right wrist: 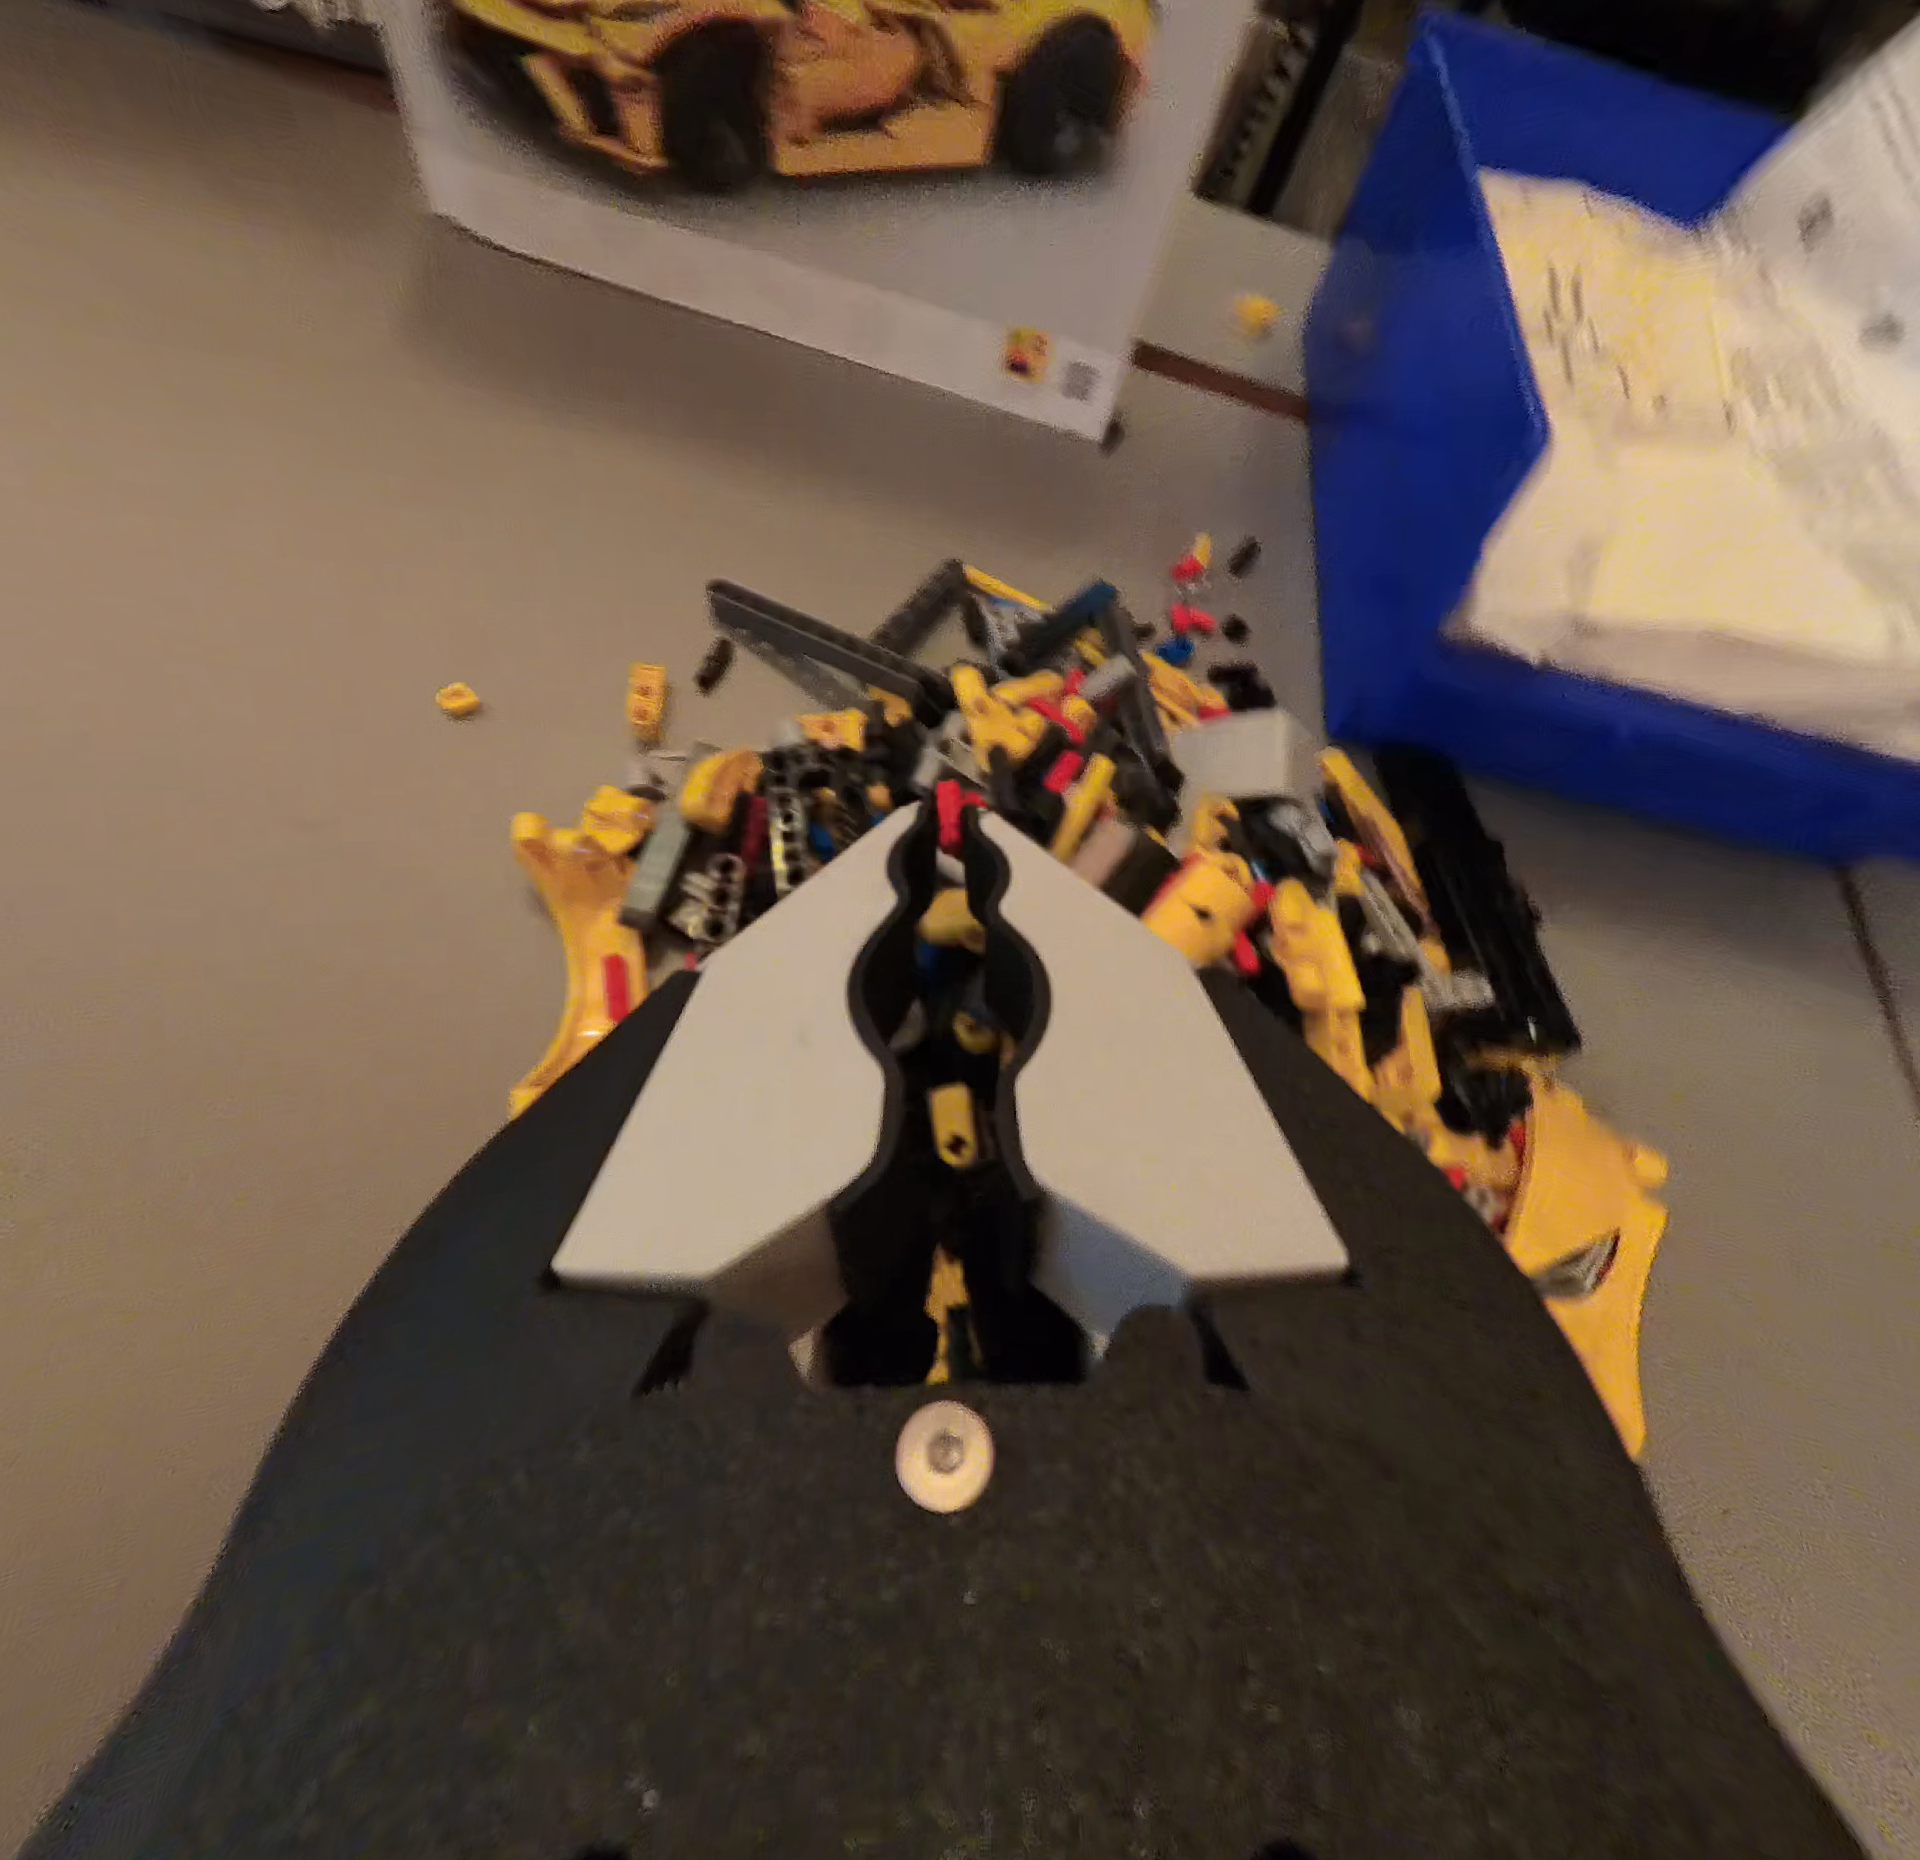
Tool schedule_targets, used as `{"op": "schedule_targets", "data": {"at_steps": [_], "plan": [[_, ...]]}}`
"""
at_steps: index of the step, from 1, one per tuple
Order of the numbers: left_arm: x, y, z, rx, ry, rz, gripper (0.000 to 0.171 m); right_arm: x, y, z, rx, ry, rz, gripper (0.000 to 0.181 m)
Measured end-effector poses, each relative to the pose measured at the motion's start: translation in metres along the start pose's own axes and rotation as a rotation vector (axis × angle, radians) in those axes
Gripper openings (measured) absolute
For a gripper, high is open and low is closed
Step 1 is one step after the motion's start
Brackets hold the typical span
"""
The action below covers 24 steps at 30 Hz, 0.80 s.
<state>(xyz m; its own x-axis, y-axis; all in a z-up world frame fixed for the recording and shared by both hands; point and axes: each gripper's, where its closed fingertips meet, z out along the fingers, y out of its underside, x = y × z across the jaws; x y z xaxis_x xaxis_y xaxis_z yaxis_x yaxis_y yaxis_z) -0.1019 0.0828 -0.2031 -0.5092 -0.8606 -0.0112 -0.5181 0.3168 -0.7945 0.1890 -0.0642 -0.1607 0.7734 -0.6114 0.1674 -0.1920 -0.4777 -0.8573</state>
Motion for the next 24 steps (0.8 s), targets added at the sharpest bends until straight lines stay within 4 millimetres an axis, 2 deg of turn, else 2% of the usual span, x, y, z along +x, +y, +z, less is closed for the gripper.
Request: {"op": "schedule_targets", "data": {"at_steps": [3,5,6,8,10,11,12,13,14,16,17,18,19,21,24], "plan": [[0.002,0.005,0.003,-0.033,0.02,-0.01,0.037,0.022,0.014,-0.002,-0.033,0.041,0.083,0.004],[0.002,0.011,0.006,-0.07,0.048,-0.039,0.036,0.026,0.016,-0.001,-0.037,0.045,0.102,0.004],[0.003,0.012,0.007,-0.075,0.049,-0.026,0.033,0.025,0.015,-0.001,-0.032,0.04,0.116,0.01],[0.004,0.013,0.007,-0.077,0.027,0.022,0.018,0.021,0.004,-0.004,0.013,0.034,0.106,0.021],[0.005,0.012,0.007,-0.074,0.023,0.042,0.012,0.003,-0.023,-0.013,0.126,-0.003,0.061,0.024],[0.007,0.01,0.007,-0.063,0.027,0.057,0.011,-0.015,-0.037,-0.018,0.174,-0.053,0.045,0.024],[0.008,0.006,0.004,-0.034,0.02,0.086,0.009,-0.042,-0.048,-0.022,0.191,-0.148,0.044,0.021],[0.007,-0.001,0.001,0.008,-0.006,0.117,0.009,-0.079,-0.053,-0.025,0.176,-0.292,0.058,0.019],[0.005,-0.008,-0.003,0.049,-0.038,0.143,0.009,-0.119,-0.054,-0.029,0.136,-0.467,0.085,0.022],[0.0,-0.022,-0.012,0.129,-0.104,0.187,0.009,-0.201,-0.05,-0.048,0.012,-0.861,0.184,0.04],[-0.002,-0.028,-0.017,0.169,-0.127,0.204,0.009,-0.236,-0.047,-0.063,-0.062,-1.048,0.222,0.042],[-0.001,-0.033,-0.021,0.204,-0.135,0.214,0.009,-0.262,-0.044,-0.074,-0.128,-1.183,0.255,0.042],[-0.001,-0.037,-0.025,0.228,-0.142,0.219,0.009,-0.282,-0.04,-0.081,-0.175,-1.268,0.272,0.041],[-0.001,-0.041,-0.029,0.261,-0.149,0.224,0.009,-0.309,-0.035,-0.091,-0.22,-1.382,0.284,0.037],[0.0,-0.045,-0.033,0.285,-0.151,0.225,0.009,-0.32,-0.03,-0.094,-0.264,-1.439,0.31,0.026]]}}
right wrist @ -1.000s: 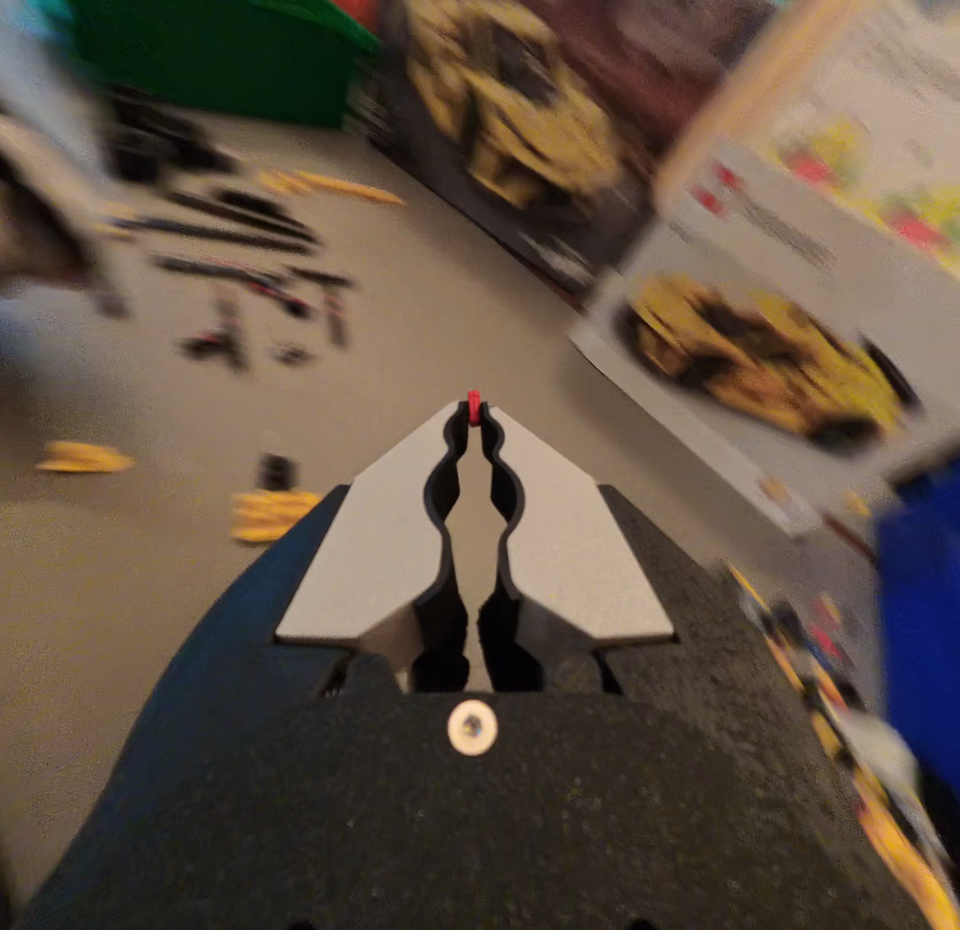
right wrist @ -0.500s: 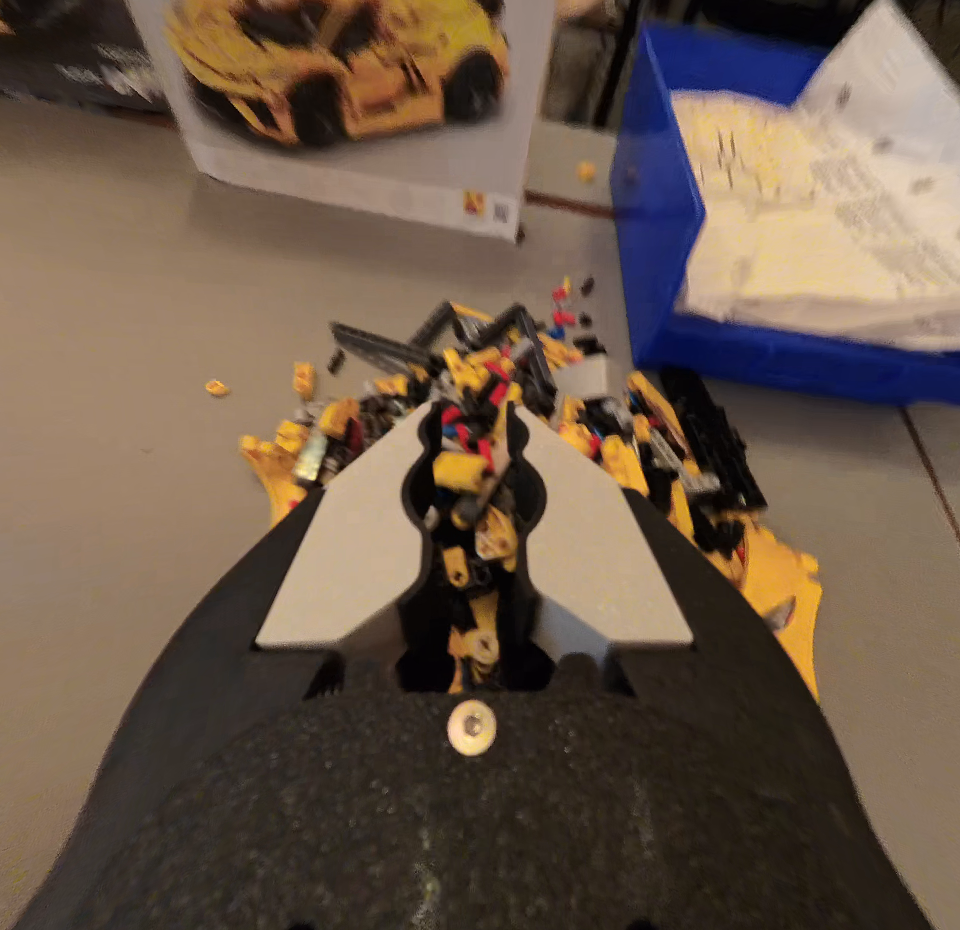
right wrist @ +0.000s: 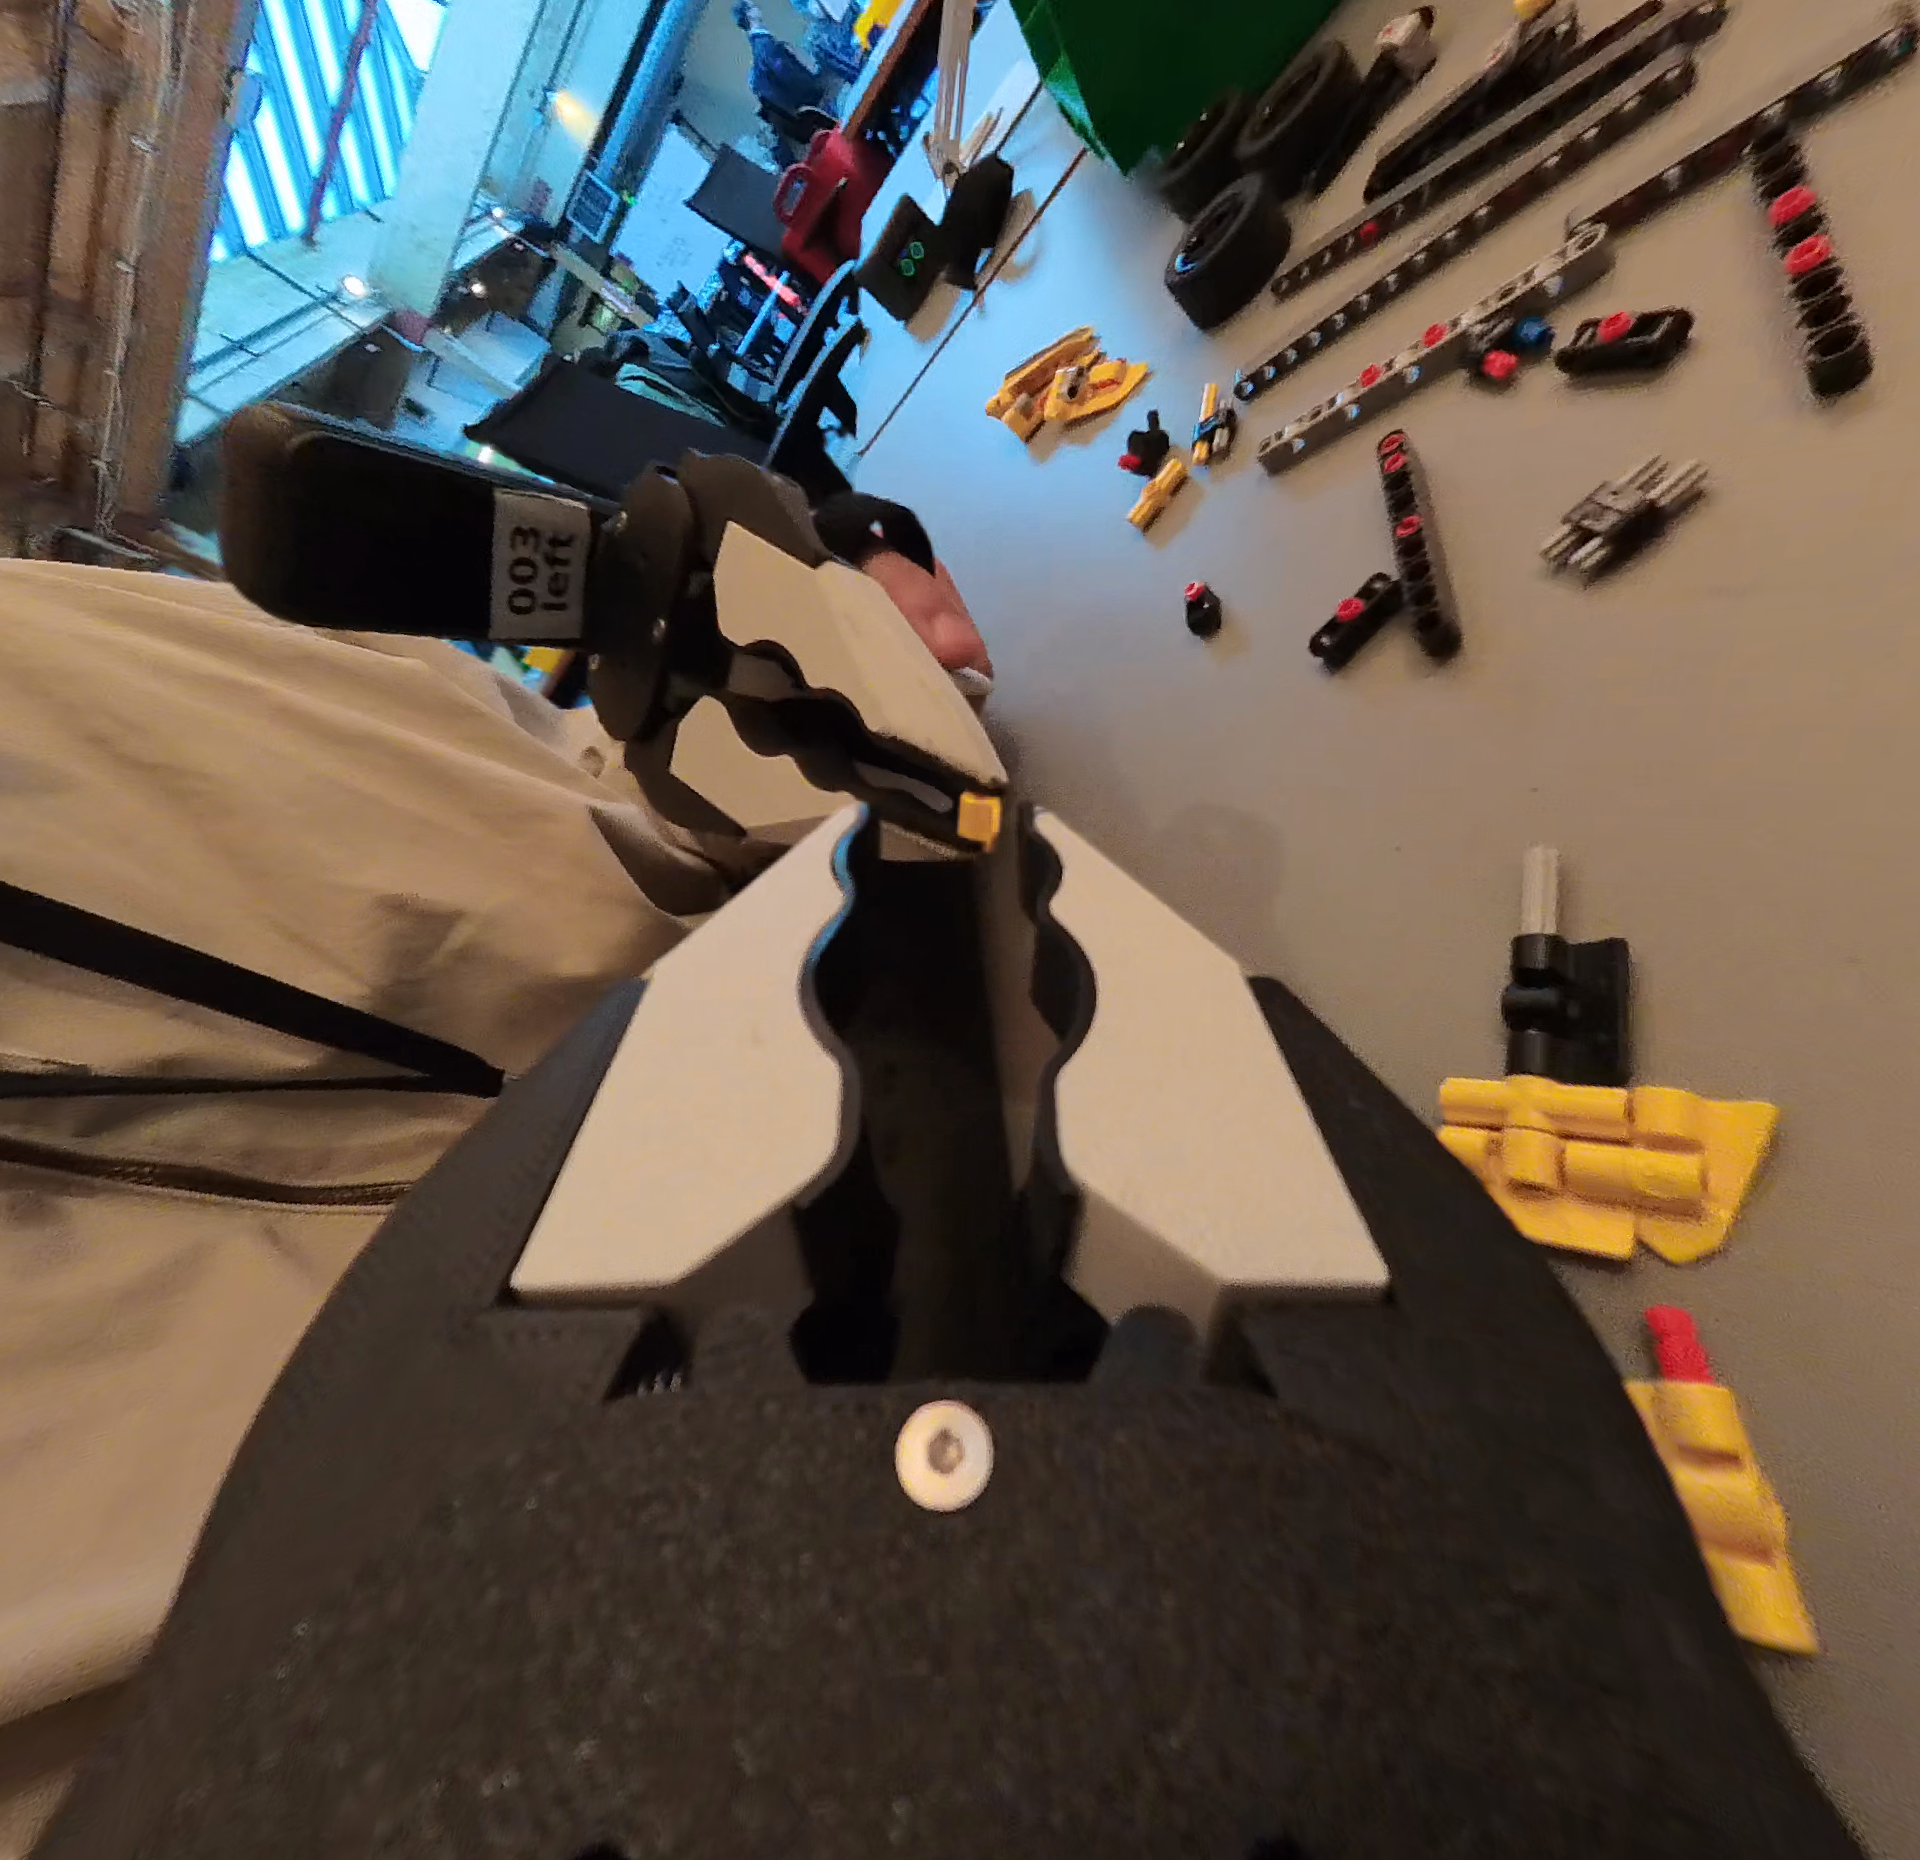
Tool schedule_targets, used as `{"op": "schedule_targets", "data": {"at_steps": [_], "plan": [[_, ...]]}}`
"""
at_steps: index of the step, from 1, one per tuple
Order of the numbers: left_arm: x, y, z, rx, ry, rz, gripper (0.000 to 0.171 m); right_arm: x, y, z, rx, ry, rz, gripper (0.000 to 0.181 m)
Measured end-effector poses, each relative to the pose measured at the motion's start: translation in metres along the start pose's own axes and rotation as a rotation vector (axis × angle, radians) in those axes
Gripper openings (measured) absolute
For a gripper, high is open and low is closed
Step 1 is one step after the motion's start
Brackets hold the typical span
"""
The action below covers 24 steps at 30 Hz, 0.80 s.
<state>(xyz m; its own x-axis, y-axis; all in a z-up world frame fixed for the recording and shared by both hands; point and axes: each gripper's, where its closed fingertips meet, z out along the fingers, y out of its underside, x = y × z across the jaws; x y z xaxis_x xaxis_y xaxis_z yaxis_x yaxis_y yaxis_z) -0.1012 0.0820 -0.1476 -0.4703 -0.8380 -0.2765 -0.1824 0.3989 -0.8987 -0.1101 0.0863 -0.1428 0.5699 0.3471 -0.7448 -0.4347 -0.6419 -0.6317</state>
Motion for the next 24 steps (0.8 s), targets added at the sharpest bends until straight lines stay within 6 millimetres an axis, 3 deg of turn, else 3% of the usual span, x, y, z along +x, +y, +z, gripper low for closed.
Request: {"op": "schedule_targets", "data": {"at_steps": [2,5,7,9,12,14,16,18,20,22,24], "plan": [[0.0,-0.003,-0.001,0.009,-0.013,0.022,0.009,0.0,0.0,0.001,0.014,-0.023,0.031,0.012],[-0.001,-0.004,0.0,0.009,-0.059,0.072,0.009,0.004,0.001,-0.002,0.016,-0.023,0.054,0.006],[-0.008,-0.003,-0.001,0.006,-0.093,0.041,0.021,0.015,-0.007,-0.019,0.044,0.068,0.019,0.005],[-0.01,0.0,-0.001,0.007,-0.057,-0.041,0.025,0.047,-0.023,-0.067,0.11,0.331,-0.051,0.006],[-0.013,0.003,0.001,0.007,-0.021,-0.135,0.025,0.103,-0.041,-0.198,0.217,0.967,-0.19,0.006],[-0.013,0.007,0.004,-0.018,-0.006,-0.157,0.025,0.115,-0.038,-0.269,0.277,1.226,-0.222,0.006],[-0.011,0.01,0.006,-0.034,-0.004,-0.147,0.025,0.127,-0.024,-0.31,0.274,1.346,-0.188,0.006],[-0.009,0.015,0.009,-0.066,-0.007,-0.125,0.024,0.138,-0.012,-0.325,0.254,1.379,-0.172,0.006],[-0.008,0.018,0.011,-0.091,-0.016,-0.102,0.024,0.142,-0.008,-0.326,0.249,1.367,-0.169,0.009],[-0.009,0.017,0.011,-0.082,-0.017,-0.11,0.024,0.132,-0.018,-0.322,0.287,1.338,-0.197,0.027],[-0.011,0.017,0.009,-0.072,-0.01,-0.151,0.024,0.106,-0.039,-0.297,0.307,1.25,-0.346,0.03]]}}
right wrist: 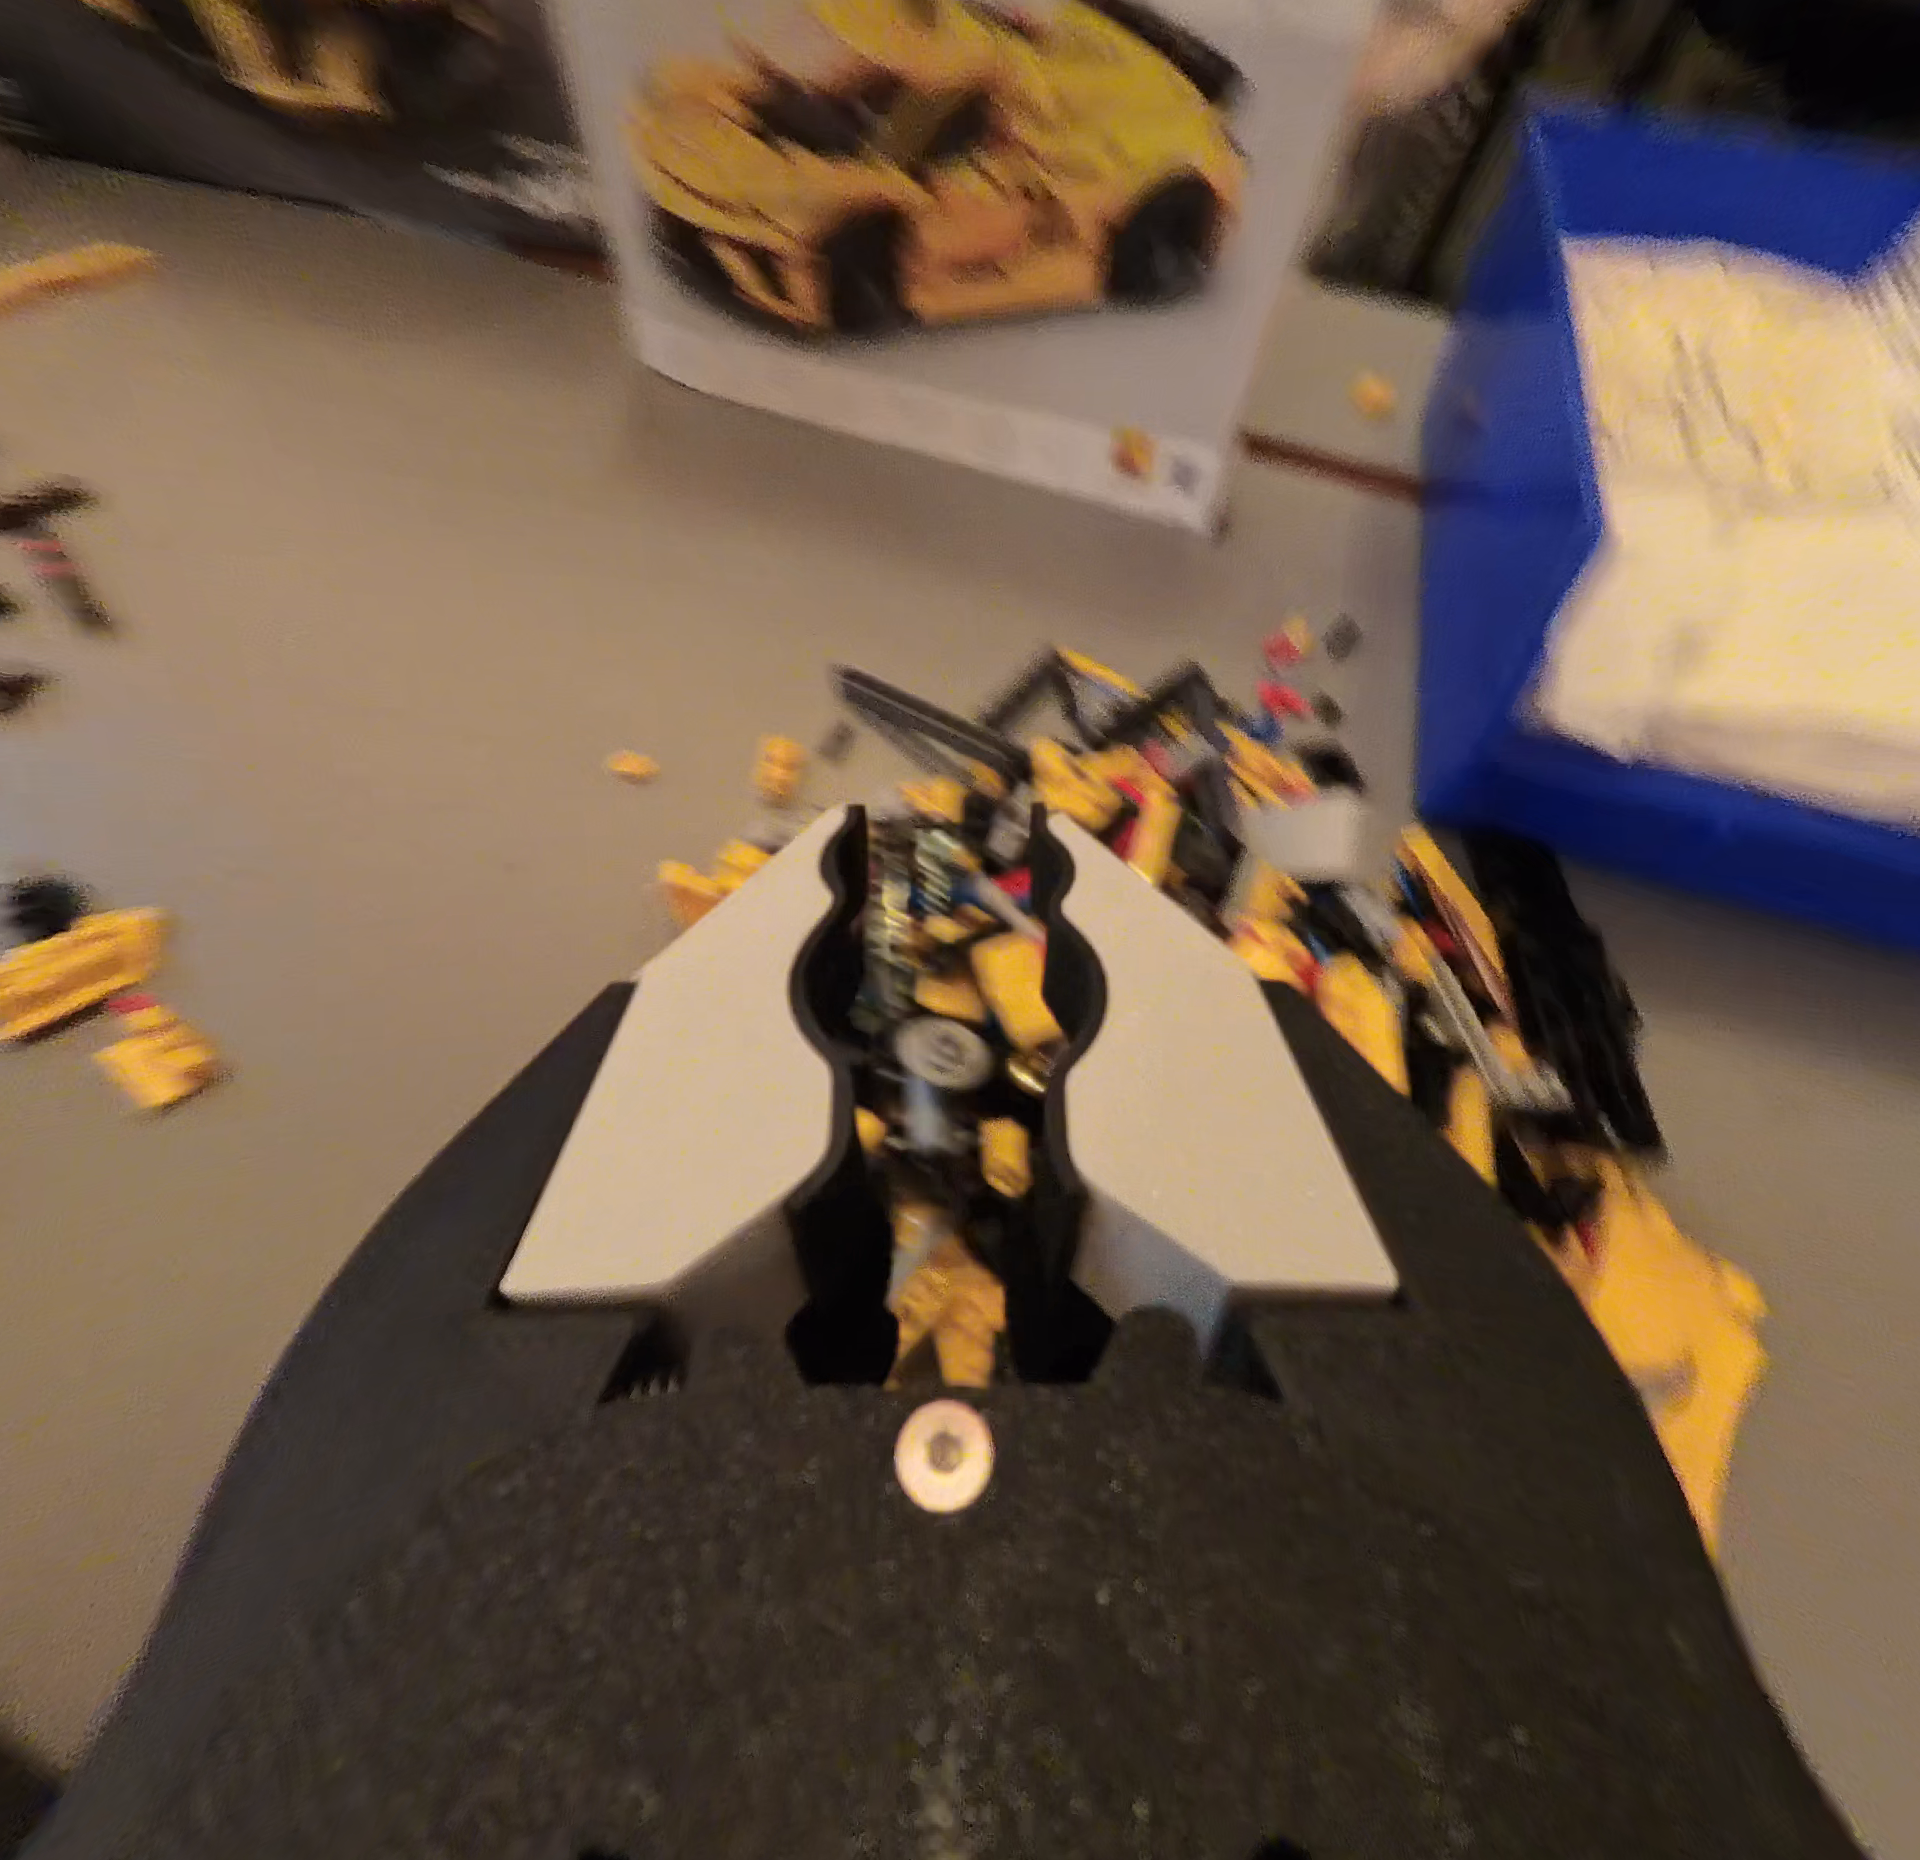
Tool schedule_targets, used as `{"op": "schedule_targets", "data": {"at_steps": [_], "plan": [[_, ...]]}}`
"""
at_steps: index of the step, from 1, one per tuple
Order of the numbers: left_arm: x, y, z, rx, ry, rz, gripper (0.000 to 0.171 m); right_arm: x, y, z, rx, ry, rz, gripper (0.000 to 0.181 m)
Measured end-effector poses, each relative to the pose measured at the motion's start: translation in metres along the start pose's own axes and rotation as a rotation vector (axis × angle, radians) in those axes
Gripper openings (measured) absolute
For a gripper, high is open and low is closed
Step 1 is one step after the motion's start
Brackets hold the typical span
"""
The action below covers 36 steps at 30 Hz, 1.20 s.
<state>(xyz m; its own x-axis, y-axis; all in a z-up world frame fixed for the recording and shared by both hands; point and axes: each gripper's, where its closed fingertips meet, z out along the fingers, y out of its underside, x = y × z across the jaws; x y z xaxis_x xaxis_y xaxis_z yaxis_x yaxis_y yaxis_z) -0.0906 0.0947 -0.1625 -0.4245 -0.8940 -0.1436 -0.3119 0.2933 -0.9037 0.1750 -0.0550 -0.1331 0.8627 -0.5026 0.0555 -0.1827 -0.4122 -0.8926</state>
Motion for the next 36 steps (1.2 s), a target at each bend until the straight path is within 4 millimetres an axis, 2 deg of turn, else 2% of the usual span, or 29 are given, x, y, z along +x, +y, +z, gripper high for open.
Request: {"op": "schedule_targets", "data": {"at_steps": [1,2,4,5,6,7,9,13,15,17,19,21,24,26,27,29,31,33,34,36], "plan": [[-0.002,-0.001,-0.001,0.009,0.005,-0.023,0.024,-0.028,-0.011,-0.001,0.036,-0.103,-0.067,0.027],[-0.003,-0.003,-0.002,0.021,0.012,-0.045,0.024,-0.067,-0.012,-0.003,0.038,-0.269,-0.146,0.03],[-0.003,-0.004,-0.003,0.034,0.032,-0.084,0.024,-0.142,0.01,-0.009,-0.048,-0.607,-0.22,0.04],[-0.004,-0.004,-0.003,0.035,0.04,-0.1,0.024,-0.164,0.028,-0.007,-0.121,-0.693,-0.256,0.041],[-0.004,-0.004,-0.004,0.035,0.047,-0.115,0.024,-0.174,0.044,-0.001,-0.2,-0.712,-0.298,0.041],[-0.004,-0.004,-0.004,0.039,0.055,-0.128,0.024,-0.182,0.058,0.003,-0.259,-0.732,-0.33,0.042],[-0.003,-0.004,-0.004,0.042,0.07,-0.151,0.024,-0.188,0.071,0.011,-0.299,-0.72,-0.382,0.042],[-0.002,0.001,0.0,0.01,0.064,-0.134,0.024,-0.21,0.076,0.014,-0.279,-0.775,-0.428,0.036],[-0.001,0.004,0.002,-0.007,0.076,-0.146,0.024,-0.206,0.072,0.022,-0.244,-0.678,-0.474,0.015],[0.002,0.004,0.002,-0.007,0.111,-0.186,0.024,-0.209,0.071,0.023,-0.249,-0.658,-0.557,0.015],[0.004,0.001,0.001,0.014,0.153,-0.236,0.024,-0.224,0.054,0.021,-0.174,-0.646,-0.607,0.015],[0.007,-0.003,0.0,0.036,0.191,-0.272,0.023,-0.254,0.025,0.011,0.007,-0.651,-0.667,0.015],[0.008,-0.017,-0.006,0.123,0.268,-0.379,0.024,-0.288,-0.022,-0.001,0.293,-0.525,-0.719,0.015],[0.0,-0.03,-0.016,0.22,0.315,-0.489,0.024,-0.287,-0.056,-0.009,0.478,-0.394,-0.567,0.014],[-0.006,-0.035,-0.02,0.267,0.323,-0.535,0.024,-0.292,-0.061,-0.011,0.496,-0.433,-0.474,0.014],[-0.014,-0.04,-0.025,0.316,0.29,-0.545,0.024,-0.311,-0.062,-0.015,0.432,-0.636,-0.239,0.015],[-0.013,-0.042,-0.026,0.319,0.23,-0.447,0.026,-0.321,-0.073,-0.023,0.422,-0.818,0.069,0.014],[-0.01,-0.043,-0.025,0.307,0.154,-0.326,0.029,-0.324,-0.081,-0.028,0.416,-0.986,0.353,0.014],[-0.012,-0.042,-0.024,0.287,0.1,-0.272,0.029,-0.322,-0.081,-0.026,0.404,-1.029,0.447,0.014],[-0.02,-0.039,-0.024,0.253,-0.018,-0.189,0.032,-0.318,-0.077,-0.016,0.38,-0.987,0.448,0.014]]}}
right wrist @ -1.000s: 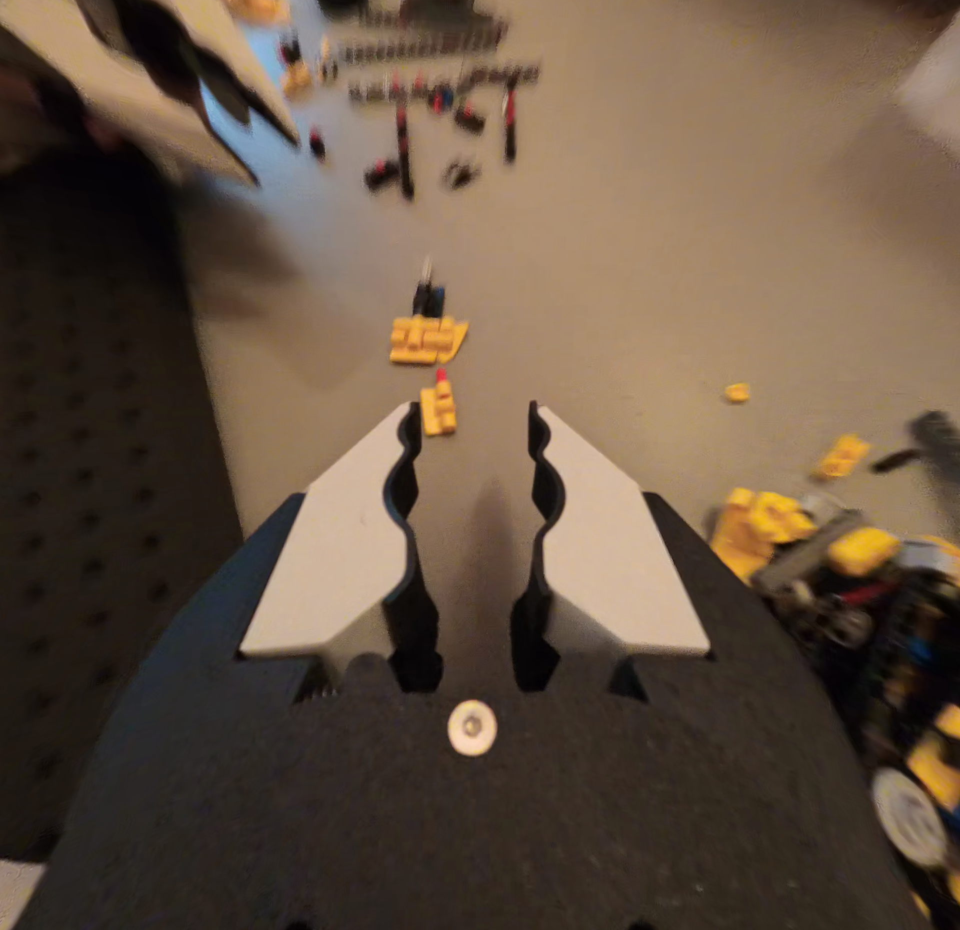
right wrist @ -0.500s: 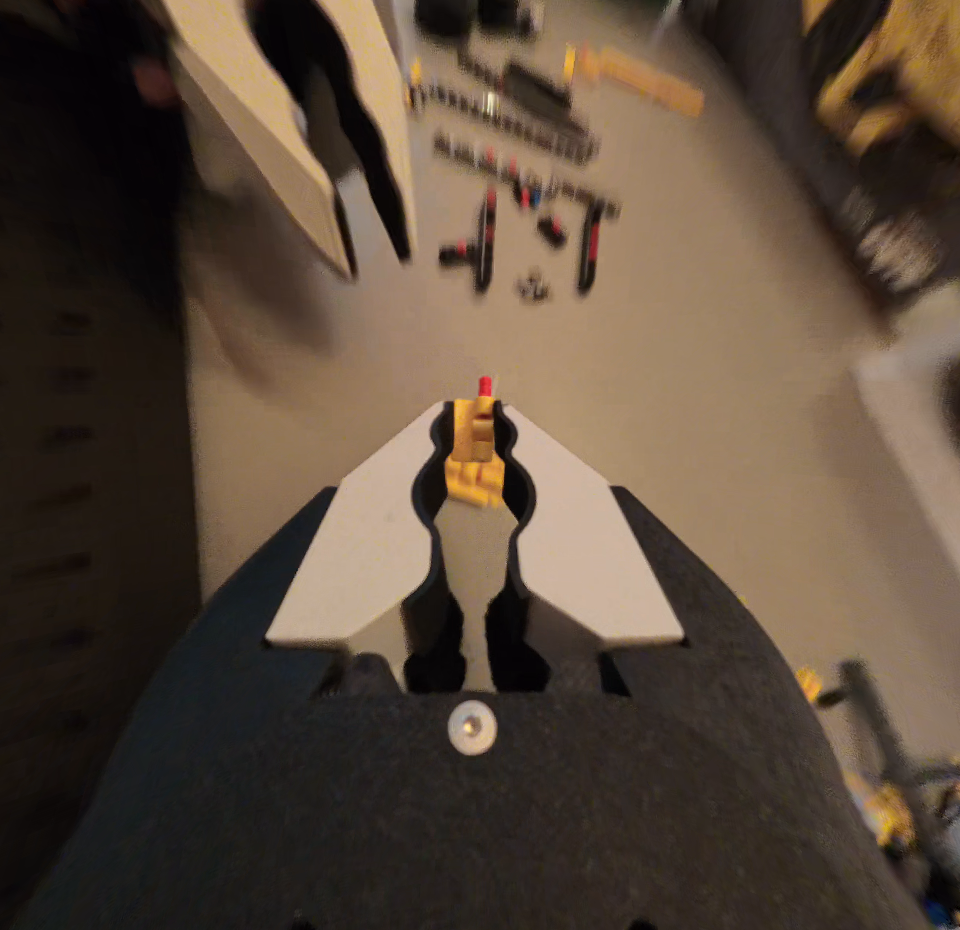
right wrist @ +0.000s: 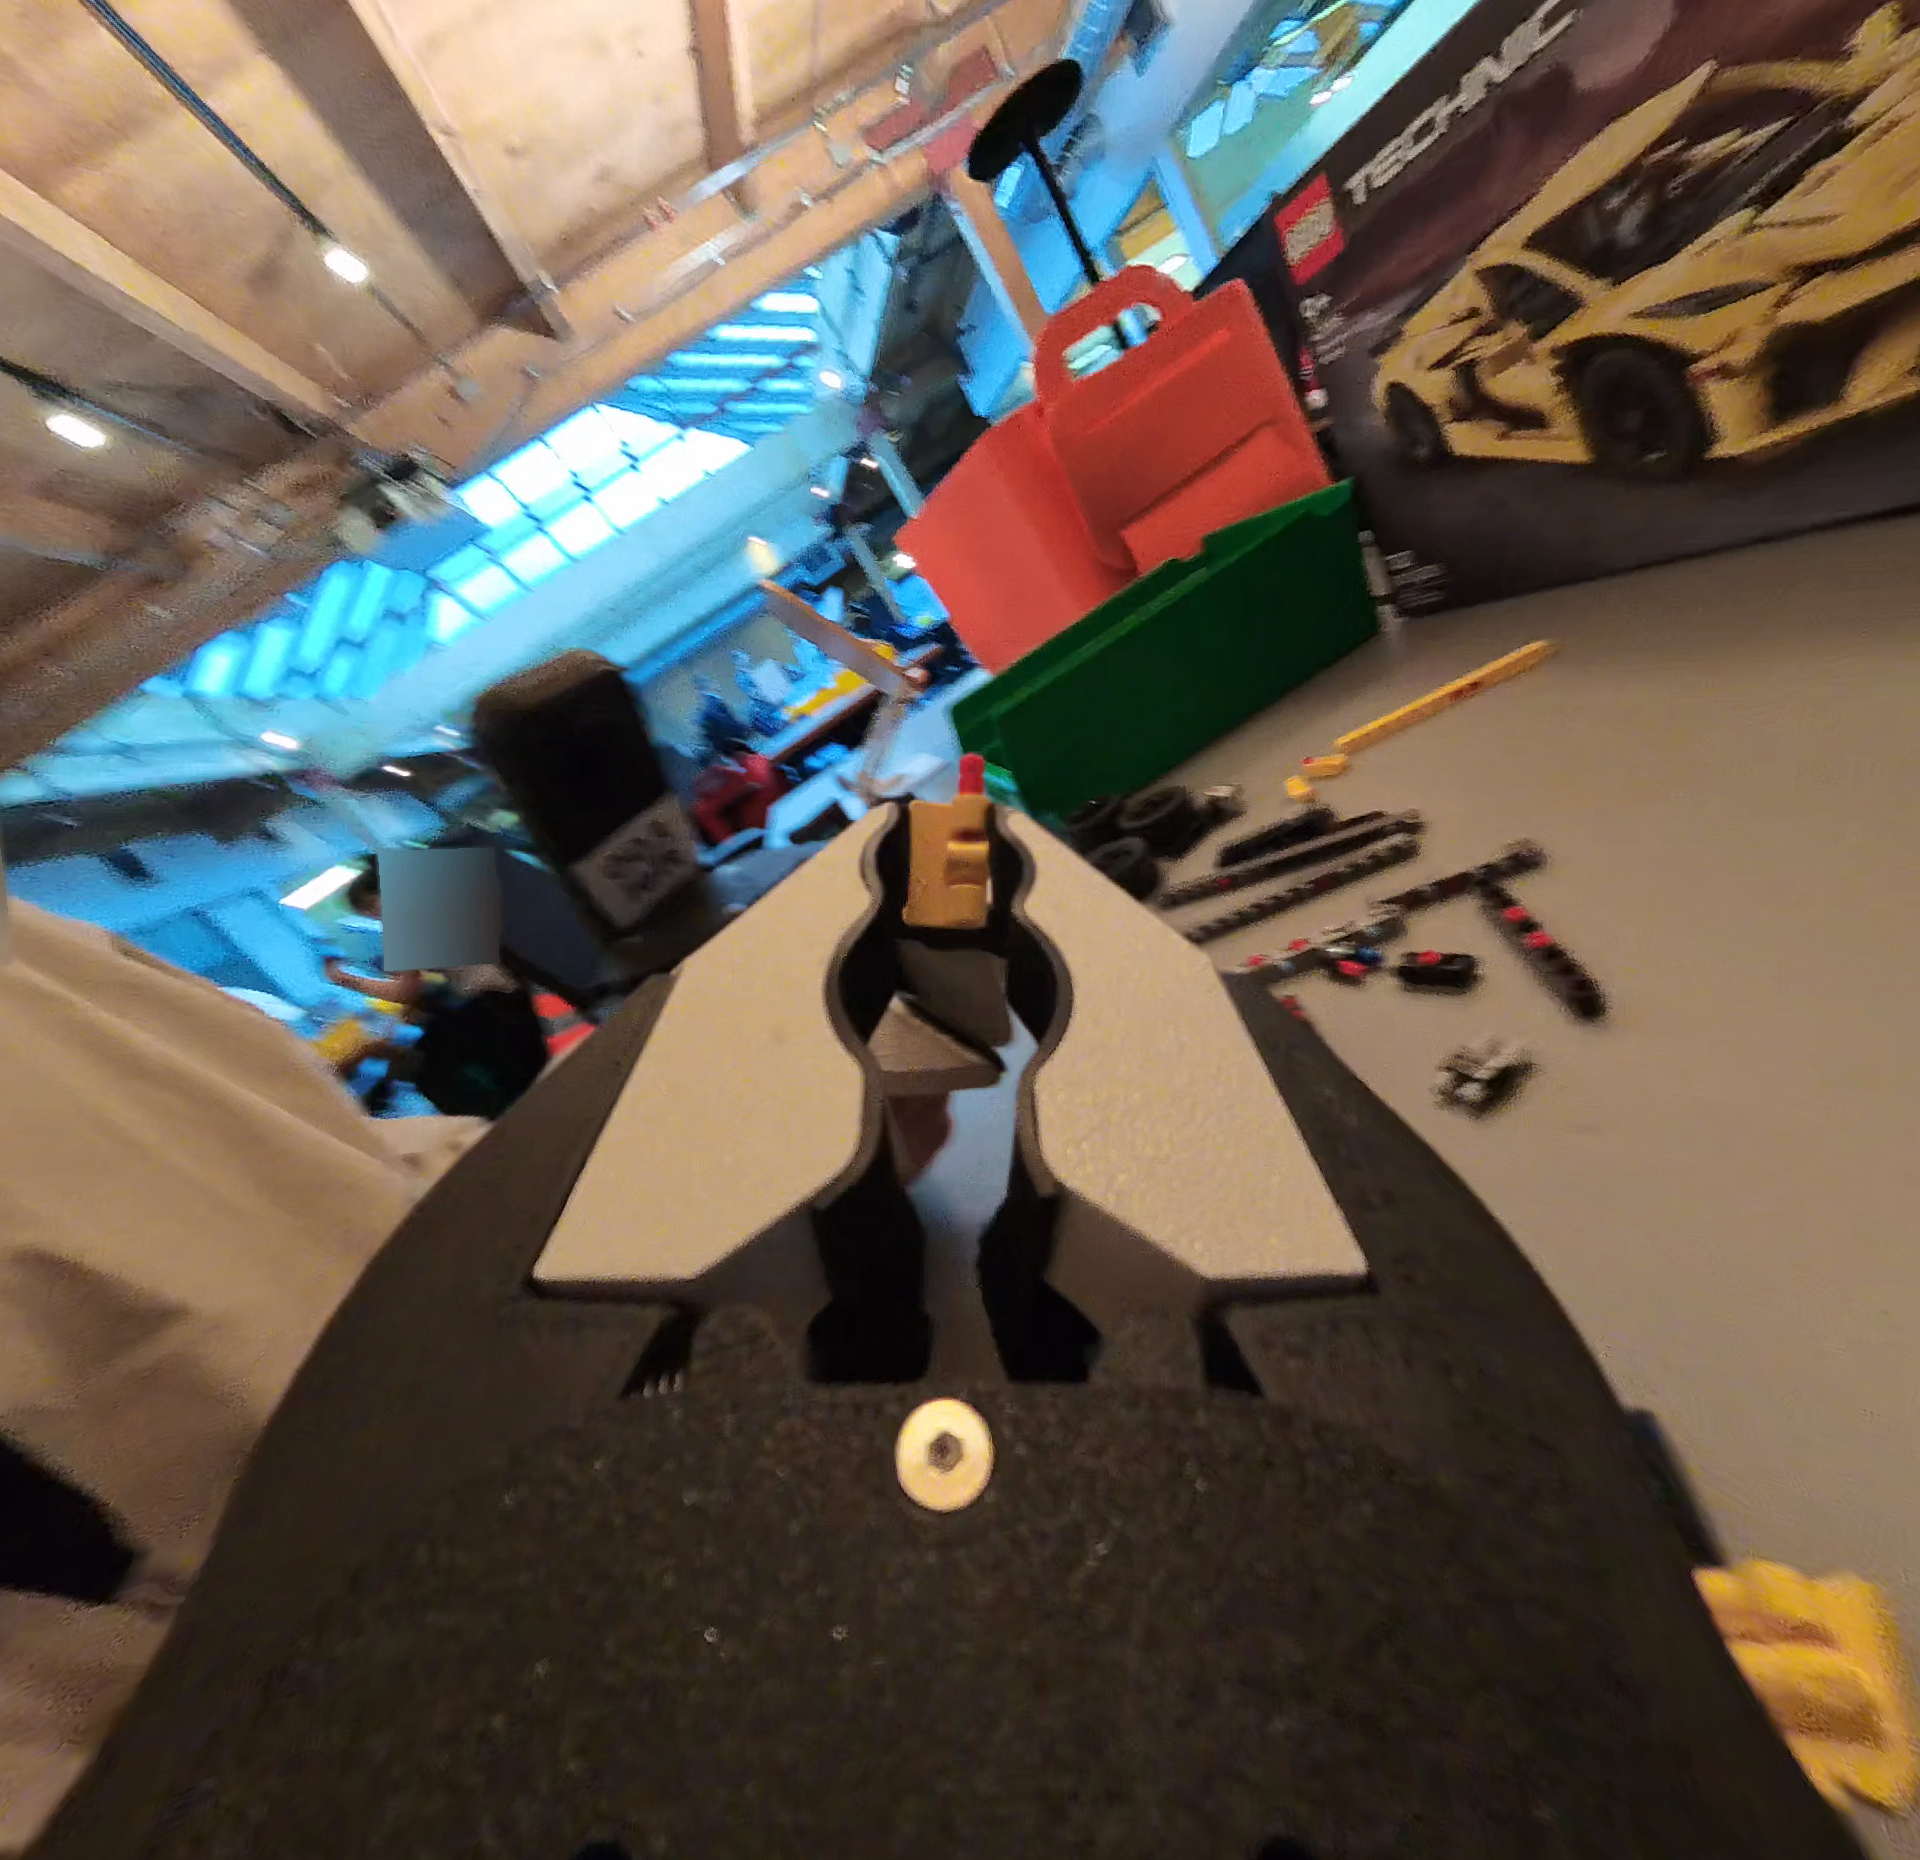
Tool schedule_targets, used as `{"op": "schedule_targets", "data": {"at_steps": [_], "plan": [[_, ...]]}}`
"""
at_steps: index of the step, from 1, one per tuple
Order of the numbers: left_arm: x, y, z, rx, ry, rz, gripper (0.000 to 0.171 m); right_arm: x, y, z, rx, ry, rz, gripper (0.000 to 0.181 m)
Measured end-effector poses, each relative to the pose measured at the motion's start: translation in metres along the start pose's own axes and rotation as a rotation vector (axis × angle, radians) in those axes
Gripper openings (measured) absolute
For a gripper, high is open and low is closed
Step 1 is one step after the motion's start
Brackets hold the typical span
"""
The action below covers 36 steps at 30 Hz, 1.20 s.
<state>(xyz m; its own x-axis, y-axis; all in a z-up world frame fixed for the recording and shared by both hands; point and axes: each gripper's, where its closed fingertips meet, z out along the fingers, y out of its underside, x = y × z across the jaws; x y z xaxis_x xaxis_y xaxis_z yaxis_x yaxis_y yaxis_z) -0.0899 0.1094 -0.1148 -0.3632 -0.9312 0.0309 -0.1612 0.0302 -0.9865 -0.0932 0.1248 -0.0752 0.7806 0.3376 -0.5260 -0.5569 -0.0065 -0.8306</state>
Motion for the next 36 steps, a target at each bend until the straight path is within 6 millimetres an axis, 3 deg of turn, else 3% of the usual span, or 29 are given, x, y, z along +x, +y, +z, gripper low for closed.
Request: {"op": "schedule_targets", "data": {"at_steps": [3,5,8,15,18,26,36], "plan": [[-0.004,-0.002,0.001,-0.001,-0.079,0.063,0.036,0.006,0.004,0.002,-0.028,0.088,-0.148,0.014],[-0.008,-0.006,0.002,0.013,-0.128,0.098,0.037,0.007,0.016,0.007,-0.09,0.106,-0.173,0.014],[-0.016,-0.012,-0.001,0.039,-0.193,0.125,0.037,0.009,0.014,0.006,-0.089,0.122,-0.196,0.014],[-0.009,-0.023,-0.008,0.134,-0.152,0.136,0.01,0.001,0.013,0.005,-0.045,-0.027,0.101,0.014],[-0.008,-0.019,-0.007,0.096,-0.178,0.217,0.008,0.004,0.016,0.002,-0.064,-0.06,0.19,0.014],[-0.01,-0.016,-0.008,0.073,-0.183,0.22,0.007,0.004,0.012,-0.003,-0.061,-0.101,0.214,0.025],[-0.002,-0.016,-0.006,0.071,-0.152,0.238,0.007,0.006,0.013,-0.005,-0.066,-0.105,0.218,0.004]]}}
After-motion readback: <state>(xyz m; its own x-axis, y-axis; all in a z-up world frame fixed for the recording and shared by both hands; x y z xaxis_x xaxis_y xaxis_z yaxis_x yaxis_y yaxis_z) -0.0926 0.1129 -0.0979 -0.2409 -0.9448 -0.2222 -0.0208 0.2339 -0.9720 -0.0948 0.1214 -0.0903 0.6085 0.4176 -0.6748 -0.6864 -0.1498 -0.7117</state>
